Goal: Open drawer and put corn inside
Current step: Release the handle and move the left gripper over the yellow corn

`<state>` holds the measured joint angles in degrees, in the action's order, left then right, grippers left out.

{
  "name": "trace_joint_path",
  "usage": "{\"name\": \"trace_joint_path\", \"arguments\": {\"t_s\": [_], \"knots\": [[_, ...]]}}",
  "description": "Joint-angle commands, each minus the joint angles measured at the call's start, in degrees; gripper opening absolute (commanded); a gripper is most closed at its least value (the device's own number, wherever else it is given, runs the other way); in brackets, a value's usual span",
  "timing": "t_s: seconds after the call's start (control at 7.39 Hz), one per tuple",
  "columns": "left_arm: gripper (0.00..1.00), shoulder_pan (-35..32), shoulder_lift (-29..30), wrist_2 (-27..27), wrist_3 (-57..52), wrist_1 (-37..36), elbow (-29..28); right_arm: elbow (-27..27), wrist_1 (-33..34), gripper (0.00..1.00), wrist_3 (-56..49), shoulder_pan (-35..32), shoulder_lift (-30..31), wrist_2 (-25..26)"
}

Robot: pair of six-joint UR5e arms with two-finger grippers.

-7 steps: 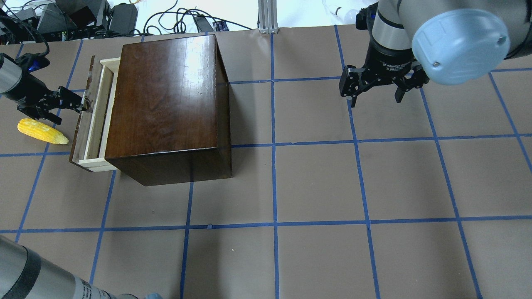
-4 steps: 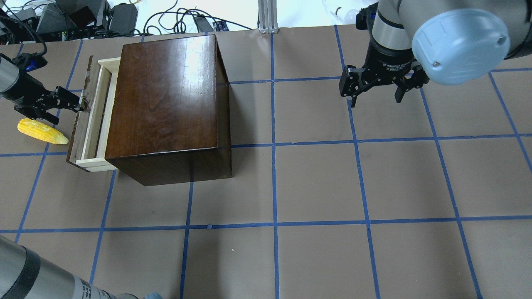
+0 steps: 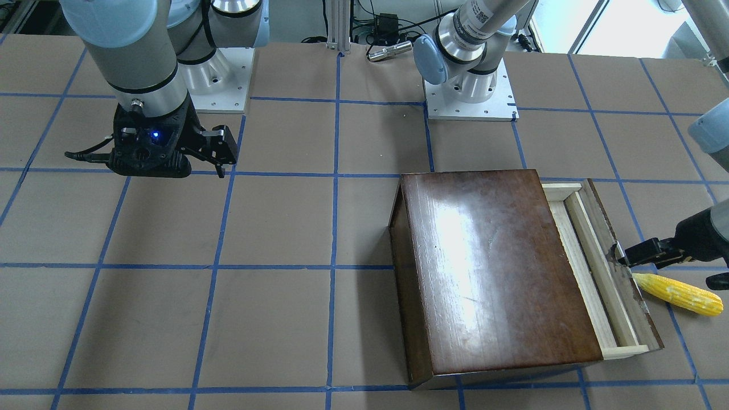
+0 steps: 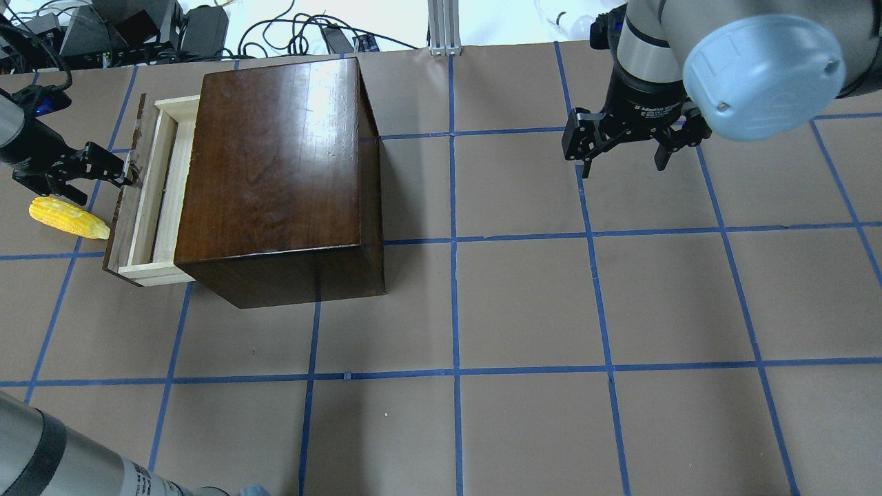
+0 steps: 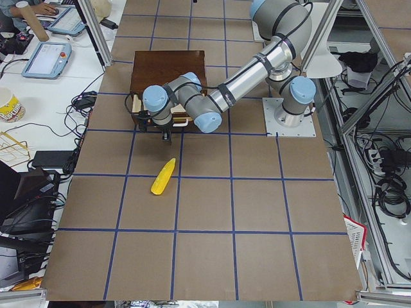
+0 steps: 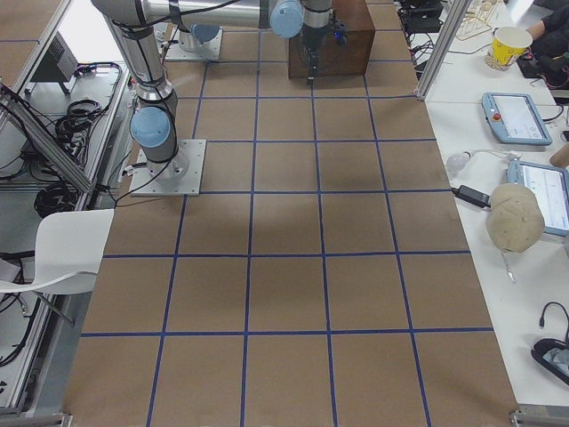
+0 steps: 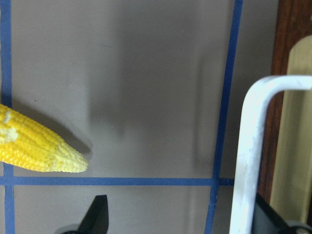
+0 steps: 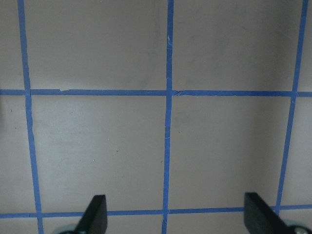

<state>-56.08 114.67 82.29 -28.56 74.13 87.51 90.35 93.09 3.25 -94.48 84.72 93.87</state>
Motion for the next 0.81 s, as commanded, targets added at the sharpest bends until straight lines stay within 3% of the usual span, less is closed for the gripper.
{"name": "trace_joint_path", "arguments": {"t_s": [0.0, 0.68], "knots": [[1.0, 0.0, -0.2, 0.9, -0.3, 0.1, -0.3, 0.0, 0.0, 1.0, 0.0, 0.0, 0.0, 0.0], [1.0, 0.0, -0.7, 2.6, -1.2, 1.4, -4.5, 0.0, 0.0, 1.0, 0.0, 0.0, 0.0, 0.0]]}}
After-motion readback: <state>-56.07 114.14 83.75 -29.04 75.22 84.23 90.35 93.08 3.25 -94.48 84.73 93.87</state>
